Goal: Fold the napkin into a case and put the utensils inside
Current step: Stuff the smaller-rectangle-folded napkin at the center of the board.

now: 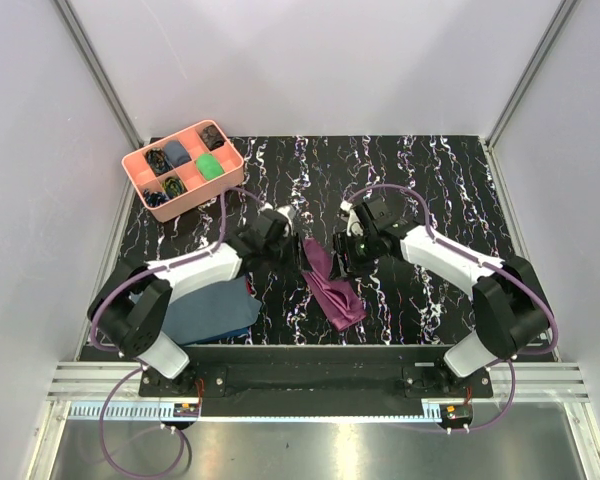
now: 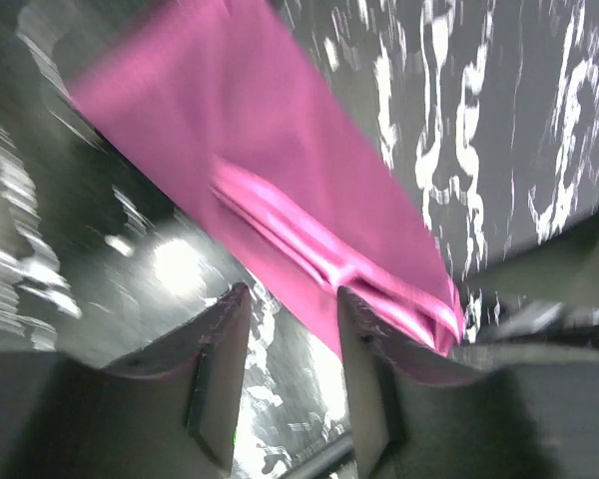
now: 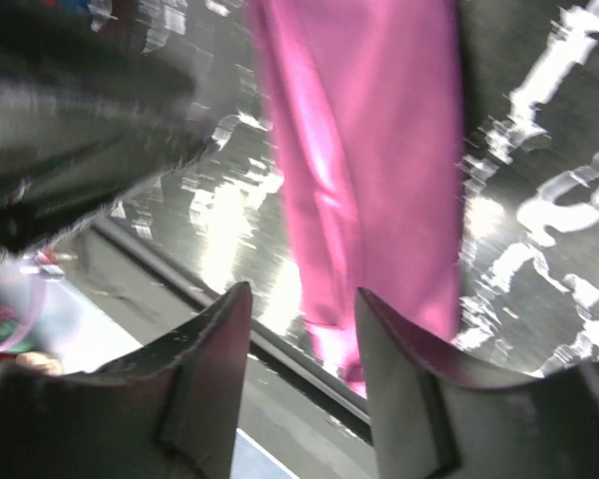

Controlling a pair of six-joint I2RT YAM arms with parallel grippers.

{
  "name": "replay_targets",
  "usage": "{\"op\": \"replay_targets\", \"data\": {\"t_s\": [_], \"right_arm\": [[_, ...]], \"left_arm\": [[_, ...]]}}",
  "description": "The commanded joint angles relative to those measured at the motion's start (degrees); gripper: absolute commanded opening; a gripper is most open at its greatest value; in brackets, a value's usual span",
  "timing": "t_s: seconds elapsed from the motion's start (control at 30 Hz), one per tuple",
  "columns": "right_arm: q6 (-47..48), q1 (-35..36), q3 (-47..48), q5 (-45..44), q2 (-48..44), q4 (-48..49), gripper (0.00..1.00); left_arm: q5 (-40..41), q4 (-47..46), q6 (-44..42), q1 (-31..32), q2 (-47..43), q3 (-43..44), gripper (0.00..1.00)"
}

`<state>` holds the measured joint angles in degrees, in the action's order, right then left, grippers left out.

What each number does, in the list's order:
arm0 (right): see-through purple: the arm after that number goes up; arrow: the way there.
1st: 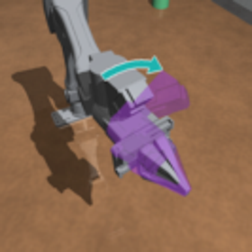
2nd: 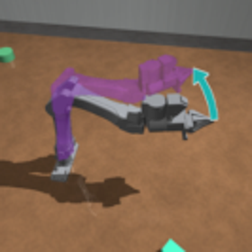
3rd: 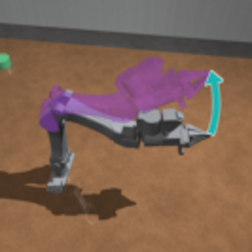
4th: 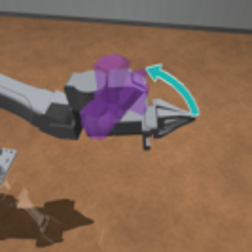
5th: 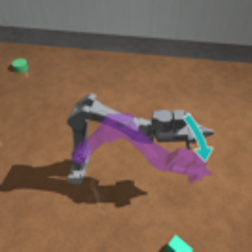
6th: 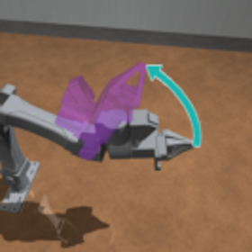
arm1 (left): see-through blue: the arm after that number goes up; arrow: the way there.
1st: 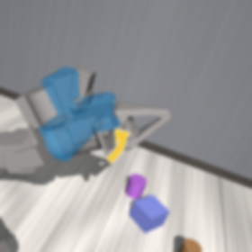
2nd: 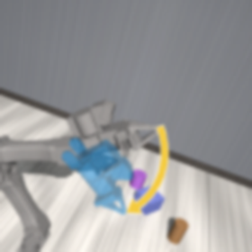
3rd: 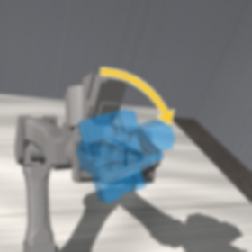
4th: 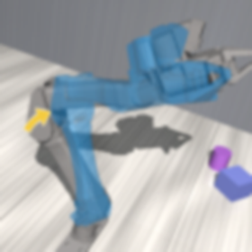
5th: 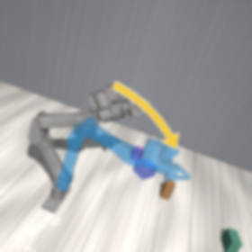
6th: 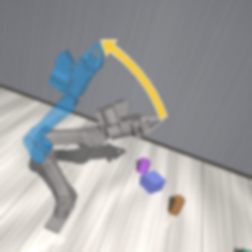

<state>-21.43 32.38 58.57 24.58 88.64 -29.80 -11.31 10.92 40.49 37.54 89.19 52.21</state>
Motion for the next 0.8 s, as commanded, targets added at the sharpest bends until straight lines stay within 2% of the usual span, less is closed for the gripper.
{"op": "replay_targets", "data": {"t_s": [0.0,0.1,0.23,0.4,0.67,0.77], "right_arm": [[6.1,1.4,1.8,-7.8,-1.5,-11.2,0.57],[6.5,2.8,1.6,-9.4,-2.0,-12.2,0.57],[6.3,3.7,0.8,-10.4,-2.5,-12.0,0.55],[5.3,4.6,-0.1,-10.3,-1.4,-10.7,0.44],[4.2,5.2,-2.8,-11.4,-0.5,-8.7,0.43],[3.2,6.1,-3.7,-11.0,0.2,-7.4,0.38]], "left_arm": [[-2.3,-5.6,9.7,4.3,-2.5,-4.2,0.36],[-3.1,-13.7,14.0,6.0,-2.4,-7.6,0.24],[-3.1,-14.8,15.0,6.8,-0.2,-7.7,0.19],[-3.4,-19.1,17.3,6.9,2.9,-9.6,0.16],[-1.9,-20.1,18.2,8.6,4.9,-10.6,0.13],[-2.0,-20.9,19.1,9.0,6.2,-11.0,0.11]]}}
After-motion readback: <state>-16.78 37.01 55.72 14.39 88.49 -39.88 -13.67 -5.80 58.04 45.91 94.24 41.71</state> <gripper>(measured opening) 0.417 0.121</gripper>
